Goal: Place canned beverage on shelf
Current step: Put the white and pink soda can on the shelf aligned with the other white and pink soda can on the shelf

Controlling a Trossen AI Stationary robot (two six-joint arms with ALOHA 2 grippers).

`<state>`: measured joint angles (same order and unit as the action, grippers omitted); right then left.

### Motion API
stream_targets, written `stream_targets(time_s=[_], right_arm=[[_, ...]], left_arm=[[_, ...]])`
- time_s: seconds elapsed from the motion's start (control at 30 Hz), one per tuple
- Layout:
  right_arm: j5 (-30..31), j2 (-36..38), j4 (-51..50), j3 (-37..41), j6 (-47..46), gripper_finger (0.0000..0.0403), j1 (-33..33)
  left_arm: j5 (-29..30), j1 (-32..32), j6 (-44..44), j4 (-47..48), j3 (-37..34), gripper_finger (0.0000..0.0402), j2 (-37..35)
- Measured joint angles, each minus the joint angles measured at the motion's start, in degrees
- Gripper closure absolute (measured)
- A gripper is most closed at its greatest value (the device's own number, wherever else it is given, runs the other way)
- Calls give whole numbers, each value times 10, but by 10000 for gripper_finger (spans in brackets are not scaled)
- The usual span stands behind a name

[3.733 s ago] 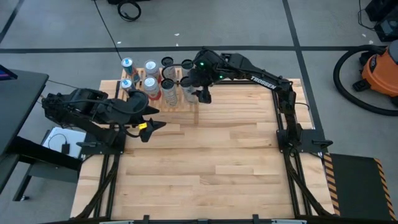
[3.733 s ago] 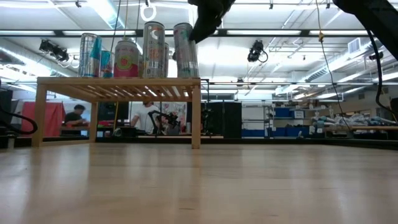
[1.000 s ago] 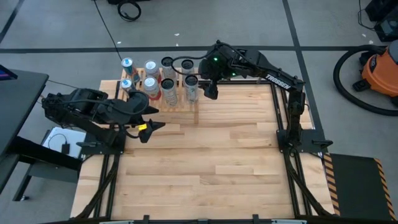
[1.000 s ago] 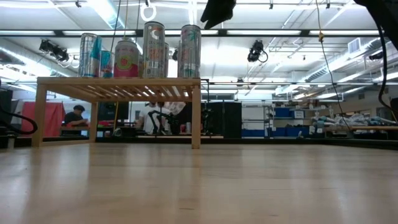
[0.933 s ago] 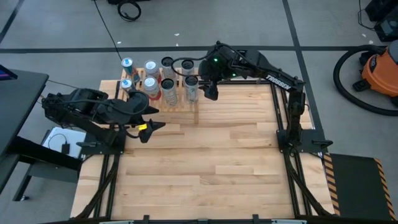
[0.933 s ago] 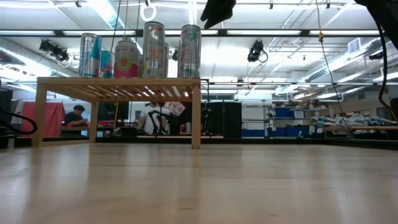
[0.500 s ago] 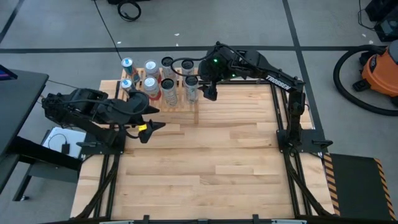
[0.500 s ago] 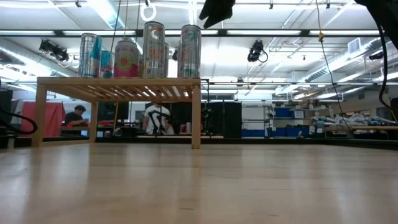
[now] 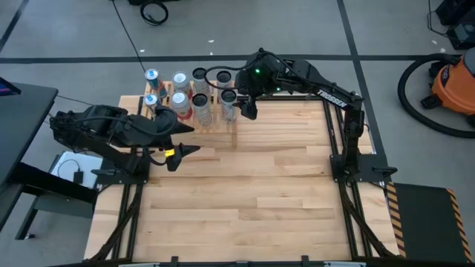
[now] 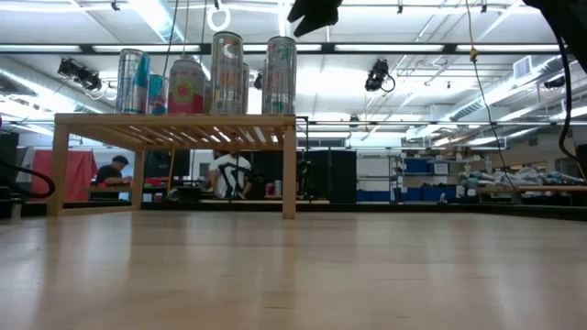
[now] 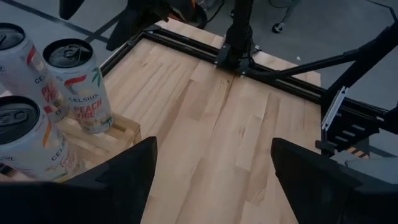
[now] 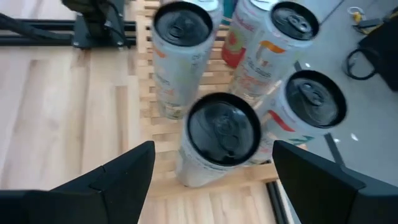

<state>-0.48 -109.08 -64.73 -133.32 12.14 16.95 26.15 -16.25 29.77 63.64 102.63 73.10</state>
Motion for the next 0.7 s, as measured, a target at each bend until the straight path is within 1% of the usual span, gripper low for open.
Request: stream_targets(time_s=[0.1, 0.3, 0.47, 0.63, 0.7], right_arm=[[-11, 0, 10, 0, -18, 68, 0], [-1, -5, 56, 4, -62, 68, 0], [41, -5, 78, 9, -142, 68, -1], [110, -6, 99, 32, -203, 68, -10], [125, -5, 103, 38, -230, 68, -11]], left_arm=[[0, 0, 0, 0, 0, 86, 0], [-1, 0, 29, 0, 0, 86, 0], [-1, 0, 44, 0, 0, 86, 0], [-1, 0, 45, 1, 0, 86, 0], [-1, 0, 45, 0, 0, 86, 0]])
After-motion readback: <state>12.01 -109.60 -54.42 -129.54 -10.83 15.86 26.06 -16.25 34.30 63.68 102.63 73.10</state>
